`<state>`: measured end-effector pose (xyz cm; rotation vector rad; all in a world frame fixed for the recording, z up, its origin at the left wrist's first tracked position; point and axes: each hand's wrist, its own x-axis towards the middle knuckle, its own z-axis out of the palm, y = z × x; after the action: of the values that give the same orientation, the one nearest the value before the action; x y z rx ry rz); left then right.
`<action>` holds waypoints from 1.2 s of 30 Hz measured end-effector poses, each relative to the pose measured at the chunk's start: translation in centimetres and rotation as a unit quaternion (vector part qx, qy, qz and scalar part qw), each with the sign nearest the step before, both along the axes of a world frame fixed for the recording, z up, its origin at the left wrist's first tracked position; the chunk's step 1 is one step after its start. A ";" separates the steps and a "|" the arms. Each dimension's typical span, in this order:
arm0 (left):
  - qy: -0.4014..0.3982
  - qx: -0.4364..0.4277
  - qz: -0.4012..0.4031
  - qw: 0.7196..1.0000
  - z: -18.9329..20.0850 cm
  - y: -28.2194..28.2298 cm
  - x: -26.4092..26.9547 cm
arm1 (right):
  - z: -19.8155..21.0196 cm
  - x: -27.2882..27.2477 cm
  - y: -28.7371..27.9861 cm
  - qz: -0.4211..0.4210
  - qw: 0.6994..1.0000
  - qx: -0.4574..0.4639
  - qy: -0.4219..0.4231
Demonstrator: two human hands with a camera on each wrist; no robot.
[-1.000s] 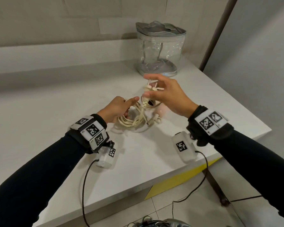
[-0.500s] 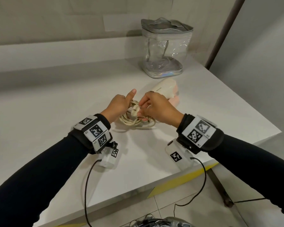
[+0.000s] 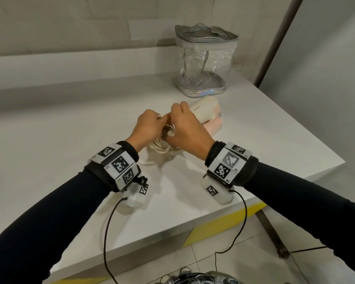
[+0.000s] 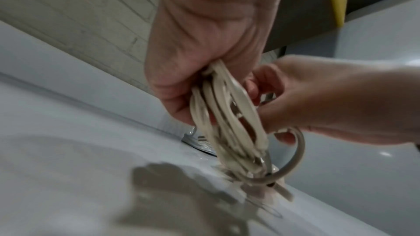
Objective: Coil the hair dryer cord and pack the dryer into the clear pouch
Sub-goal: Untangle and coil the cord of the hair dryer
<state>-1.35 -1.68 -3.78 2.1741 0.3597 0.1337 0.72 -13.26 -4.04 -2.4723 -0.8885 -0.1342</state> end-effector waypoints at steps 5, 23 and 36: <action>-0.023 -0.065 -0.072 0.995 0.1 -0.1 -0.8 | -0.1 2.1 -0.6 0.015 0.980 -0.010 0.197; 0.026 -0.320 -0.006 0.947 0.4 1.1 -2.3 | 0.0 2.4 -2.7 0.067 0.721 0.316 0.614; 0.043 -0.325 0.097 0.940 -1.1 3.3 -1.4 | 1.0 1.4 -5.4 -0.051 0.941 0.270 0.200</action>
<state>-2.75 1.60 -4.85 1.4899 0.5776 0.0219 2.11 -18.67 -3.01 -1.9293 -0.4670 0.0801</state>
